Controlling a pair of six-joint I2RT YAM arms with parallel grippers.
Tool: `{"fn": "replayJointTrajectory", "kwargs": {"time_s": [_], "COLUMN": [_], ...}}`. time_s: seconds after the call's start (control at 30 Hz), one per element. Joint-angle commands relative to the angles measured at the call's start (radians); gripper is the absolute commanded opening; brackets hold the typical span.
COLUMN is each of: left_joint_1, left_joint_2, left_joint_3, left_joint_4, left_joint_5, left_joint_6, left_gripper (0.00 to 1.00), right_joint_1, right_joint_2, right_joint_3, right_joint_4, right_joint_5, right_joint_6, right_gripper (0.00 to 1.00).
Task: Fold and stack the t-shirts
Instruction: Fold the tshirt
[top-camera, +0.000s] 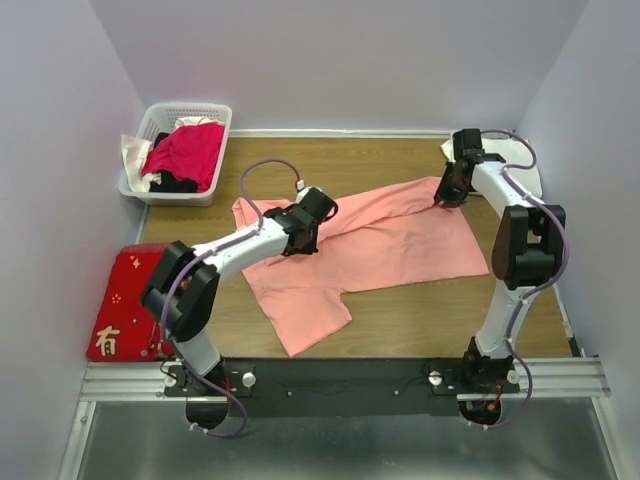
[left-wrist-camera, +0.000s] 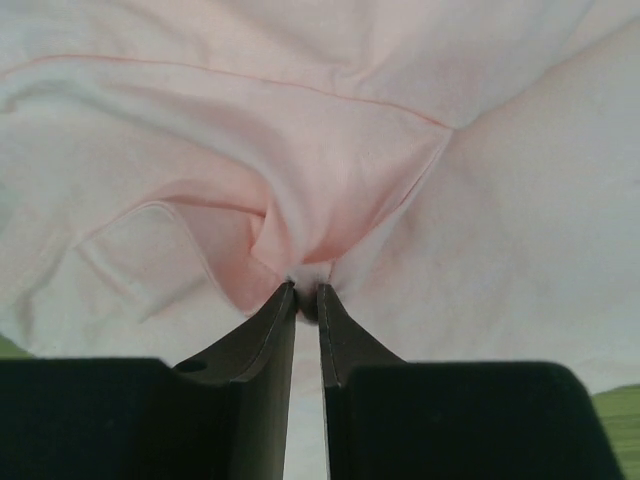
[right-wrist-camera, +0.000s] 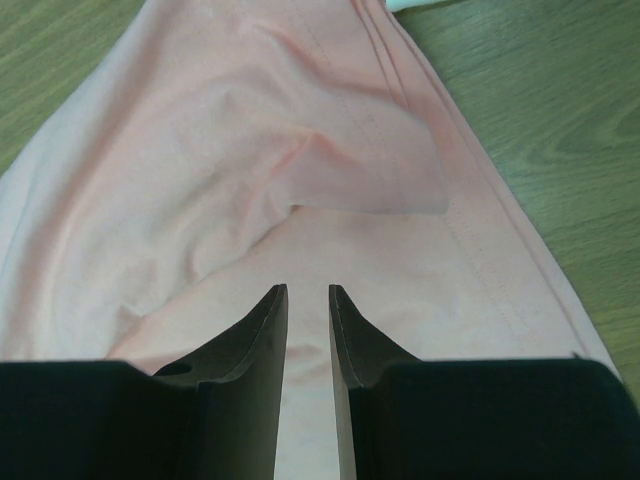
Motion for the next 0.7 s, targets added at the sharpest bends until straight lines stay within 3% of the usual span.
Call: {"fn": "replayJointTrajectory", "kwargs": {"time_s": [0.0, 0.37, 0.67], "left_joint_1": [-0.005, 0.11, 0.305], "left_joint_2": [-0.128, 0.003, 0.128], "left_joint_3": [-0.007, 0.074, 0.175], "left_joint_4": [-0.027, -0.018, 0.002], "left_joint_5": [-0.111, -0.069, -0.029], "left_joint_6": [-0.038, -0.097, -0.1], "left_gripper": [0.24, 0.22, 0.22], "right_joint_1": [0.008, 0.026, 0.033], "right_joint_2": [-0.018, 0.014, 0.095], "right_joint_3": [-0.011, 0.027, 0.136], "right_joint_4": [0.002, 0.003, 0.008], "right_joint_5": [0.001, -0.005, -0.014], "right_joint_6": [0.007, 0.006, -0.004], "right_gripper": [0.32, 0.32, 0.32]}}
